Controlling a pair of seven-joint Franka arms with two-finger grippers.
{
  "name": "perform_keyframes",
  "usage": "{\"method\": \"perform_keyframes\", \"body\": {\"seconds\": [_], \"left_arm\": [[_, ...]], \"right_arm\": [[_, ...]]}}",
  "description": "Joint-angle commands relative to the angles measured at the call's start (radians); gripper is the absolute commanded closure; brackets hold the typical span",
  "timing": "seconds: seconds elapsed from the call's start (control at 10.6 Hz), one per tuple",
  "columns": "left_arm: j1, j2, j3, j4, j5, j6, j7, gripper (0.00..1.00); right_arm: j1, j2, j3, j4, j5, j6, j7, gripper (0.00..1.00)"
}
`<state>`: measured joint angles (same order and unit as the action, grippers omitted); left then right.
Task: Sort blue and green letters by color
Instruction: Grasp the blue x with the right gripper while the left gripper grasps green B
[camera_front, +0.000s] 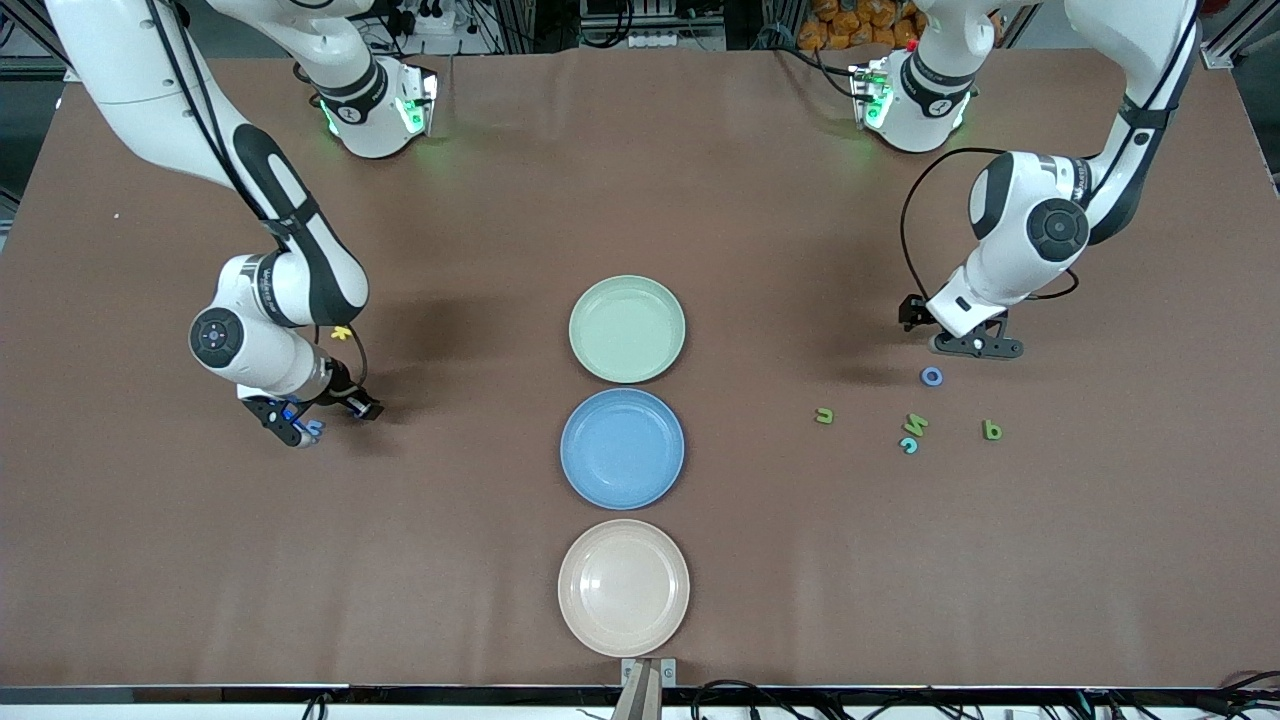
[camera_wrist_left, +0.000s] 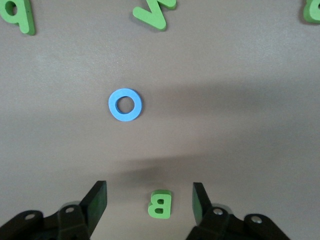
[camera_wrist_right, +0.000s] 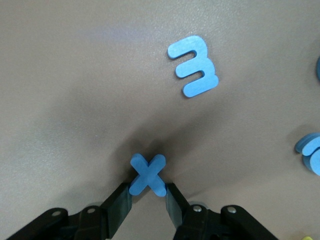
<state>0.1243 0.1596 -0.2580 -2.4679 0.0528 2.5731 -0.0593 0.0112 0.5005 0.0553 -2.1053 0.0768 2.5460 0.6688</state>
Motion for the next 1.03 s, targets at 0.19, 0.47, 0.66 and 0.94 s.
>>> {"method": "perform_keyframes", "body": {"seconds": [0.19, 0.47, 0.66, 0.94], "left_arm": [[0.002, 0.041, -0.007, -0.103, 0.015, 0.215, 0.009, 0.26], [0.003, 0.052, -0.007, -0.112, 0.015, 0.225, 0.010, 0.29], [0.003, 0.058, -0.007, -0.124, 0.015, 0.225, 0.015, 0.30], [0.003, 0.075, -0.007, -0.126, 0.015, 0.226, 0.015, 0.35]], "right_arm": [[0.006, -0.023, 0.009, 0.060, -0.035, -0.045, -0.041, 1.00], [0.007, -0.030, 0.017, 0.094, -0.035, -0.073, -0.040, 1.00], [0.019, -0.042, 0.049, 0.166, -0.034, -0.159, -0.038, 1.00], [0.087, -0.037, 0.083, 0.250, -0.032, -0.162, -0.043, 1.00]]}}
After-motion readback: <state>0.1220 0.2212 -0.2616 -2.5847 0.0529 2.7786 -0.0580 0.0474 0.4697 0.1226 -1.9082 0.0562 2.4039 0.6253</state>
